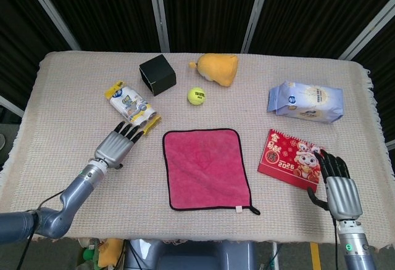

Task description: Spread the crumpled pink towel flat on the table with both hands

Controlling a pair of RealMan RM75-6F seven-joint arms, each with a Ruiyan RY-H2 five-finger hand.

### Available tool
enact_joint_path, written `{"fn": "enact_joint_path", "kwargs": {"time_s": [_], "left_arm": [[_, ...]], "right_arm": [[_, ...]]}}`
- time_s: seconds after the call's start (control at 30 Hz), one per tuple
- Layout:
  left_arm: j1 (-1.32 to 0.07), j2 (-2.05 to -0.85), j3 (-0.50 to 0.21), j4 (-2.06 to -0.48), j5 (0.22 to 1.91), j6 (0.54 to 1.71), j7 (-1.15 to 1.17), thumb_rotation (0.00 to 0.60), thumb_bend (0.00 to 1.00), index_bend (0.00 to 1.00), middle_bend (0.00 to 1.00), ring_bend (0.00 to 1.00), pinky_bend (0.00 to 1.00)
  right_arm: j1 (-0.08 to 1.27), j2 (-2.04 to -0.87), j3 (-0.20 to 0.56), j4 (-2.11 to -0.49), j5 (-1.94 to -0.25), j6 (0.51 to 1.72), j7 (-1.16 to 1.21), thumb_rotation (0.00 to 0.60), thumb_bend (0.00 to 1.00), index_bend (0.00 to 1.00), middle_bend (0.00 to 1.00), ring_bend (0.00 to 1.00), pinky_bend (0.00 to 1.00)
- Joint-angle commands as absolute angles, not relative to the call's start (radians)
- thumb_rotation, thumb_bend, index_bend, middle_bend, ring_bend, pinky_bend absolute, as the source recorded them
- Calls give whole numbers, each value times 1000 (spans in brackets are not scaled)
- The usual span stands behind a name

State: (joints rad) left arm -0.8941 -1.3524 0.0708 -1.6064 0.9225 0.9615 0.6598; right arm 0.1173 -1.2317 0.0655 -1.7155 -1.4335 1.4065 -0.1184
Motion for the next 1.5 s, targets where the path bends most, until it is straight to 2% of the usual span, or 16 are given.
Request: {"fn": "enact_joint_path", "kwargs": {"time_s": [0.03, 0.17, 0.23, 0.43, 0.7, 1.0, 1.1, 1.17, 1.27, 1.37, 1.4, 1.5], "left_arm": [[-850, -1339, 64, -1637, 961, 1032, 621, 600, 0, 0, 0, 0, 0], [-746, -1331, 69, -1675, 1073, 1199, 534, 600, 0, 0, 0, 0, 0], [-664, -1332, 93, -1685, 1149, 1316, 472, 600, 0, 0, 0, 0, 0], [-522, -1306, 167, -1662, 1284, 1466, 419, 600, 0, 0, 0, 0, 0], [-412, -1210, 185, -1748, 1366, 1561, 370, 600, 13, 0, 0, 0, 0], [-366, -1164, 159, -1810, 1417, 1567, 396, 600, 14, 0, 0, 0, 0], [-362, -1161, 161, -1818, 1435, 1537, 395, 600, 112, 0, 0, 0, 0], [-371, -1159, 176, -1829, 1458, 1492, 390, 600, 296, 0, 0, 0, 0], [-391, -1161, 199, -1849, 1493, 1422, 378, 600, 498, 0, 0, 0, 0], [-433, -1175, 215, -1854, 1547, 1322, 390, 600, 614, 0, 0, 0, 0], [-468, -1194, 221, -1857, 1582, 1257, 426, 600, 634, 0, 0, 0, 0], [-513, -1219, 202, -1887, 1577, 1159, 485, 600, 686, 0, 0, 0, 0]], "right_arm": [[119, -1226, 62, -1719, -1439, 1403, -123, 600, 385, 0, 0, 0, 0], [123, -1218, 57, -1720, -1445, 1396, -132, 600, 386, 0, 0, 0, 0], [122, -1216, 51, -1715, -1455, 1396, -136, 600, 386, 0, 0, 0, 0], [117, -1212, 34, -1719, -1470, 1396, -149, 600, 386, 0, 0, 0, 0], [130, -1229, -3, -1748, -1519, 1367, -238, 600, 401, 0, 0, 0, 0], [135, -1257, -42, -1771, -1580, 1353, -316, 600, 415, 0, 0, 0, 0], [139, -1255, -36, -1777, -1574, 1350, -320, 600, 415, 0, 0, 0, 0], [136, -1255, -35, -1777, -1567, 1352, -315, 600, 415, 0, 0, 0, 0], [132, -1254, -34, -1773, -1565, 1359, -304, 600, 415, 0, 0, 0, 0], [124, -1257, -35, -1765, -1570, 1373, -290, 600, 414, 0, 0, 0, 0], [120, -1258, -38, -1761, -1574, 1380, -286, 600, 414, 0, 0, 0, 0], [110, -1259, -45, -1754, -1585, 1395, -275, 600, 415, 0, 0, 0, 0]]}}
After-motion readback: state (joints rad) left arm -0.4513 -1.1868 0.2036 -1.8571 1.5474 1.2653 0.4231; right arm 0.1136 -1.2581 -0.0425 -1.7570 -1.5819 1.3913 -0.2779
